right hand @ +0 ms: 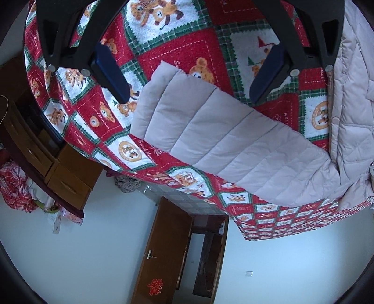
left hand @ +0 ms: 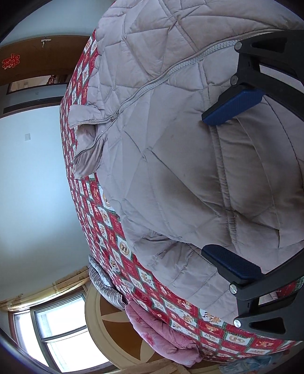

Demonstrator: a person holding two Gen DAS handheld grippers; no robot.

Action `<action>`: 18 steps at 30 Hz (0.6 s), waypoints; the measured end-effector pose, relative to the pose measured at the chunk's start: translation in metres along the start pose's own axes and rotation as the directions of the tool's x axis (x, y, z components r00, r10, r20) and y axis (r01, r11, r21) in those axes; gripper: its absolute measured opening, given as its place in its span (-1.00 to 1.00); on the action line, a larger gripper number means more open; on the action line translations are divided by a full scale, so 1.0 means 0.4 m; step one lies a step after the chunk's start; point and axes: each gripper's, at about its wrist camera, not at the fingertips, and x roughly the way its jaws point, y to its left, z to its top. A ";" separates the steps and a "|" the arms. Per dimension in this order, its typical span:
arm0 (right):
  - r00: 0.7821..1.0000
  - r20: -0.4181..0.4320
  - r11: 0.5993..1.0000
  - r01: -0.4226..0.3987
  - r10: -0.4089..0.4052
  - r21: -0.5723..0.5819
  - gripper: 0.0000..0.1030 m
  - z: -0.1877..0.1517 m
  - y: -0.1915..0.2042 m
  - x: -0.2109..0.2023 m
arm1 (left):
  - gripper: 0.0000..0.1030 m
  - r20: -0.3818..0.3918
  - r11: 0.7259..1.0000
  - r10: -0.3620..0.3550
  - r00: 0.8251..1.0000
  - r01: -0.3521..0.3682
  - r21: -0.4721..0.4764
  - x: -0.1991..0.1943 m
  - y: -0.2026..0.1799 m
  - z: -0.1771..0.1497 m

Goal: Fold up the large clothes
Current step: 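Move the right tool to the jacket sleeve cuff and grasp it, then lift the sleeve with the right tool and fold it across the jacket body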

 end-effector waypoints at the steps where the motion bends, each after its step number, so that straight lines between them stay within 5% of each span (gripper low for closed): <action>1: 1.000 -0.015 1.000 -0.014 0.015 0.014 1.00 0.001 -0.008 0.013 | 0.98 -0.003 1.000 -0.003 1.000 0.003 -0.006 0.004 0.005 -0.001; 9: 0.976 -0.122 0.975 -0.159 0.178 0.153 0.54 -0.011 -0.055 0.091 | 0.98 -0.043 0.999 0.003 0.999 -0.005 -0.033 0.035 0.014 -0.018; 18: 0.938 -0.085 0.920 -0.309 0.337 0.240 -0.24 -0.002 -0.084 0.097 | 0.98 -0.033 0.999 -0.024 0.999 0.023 -0.040 0.016 0.023 -0.024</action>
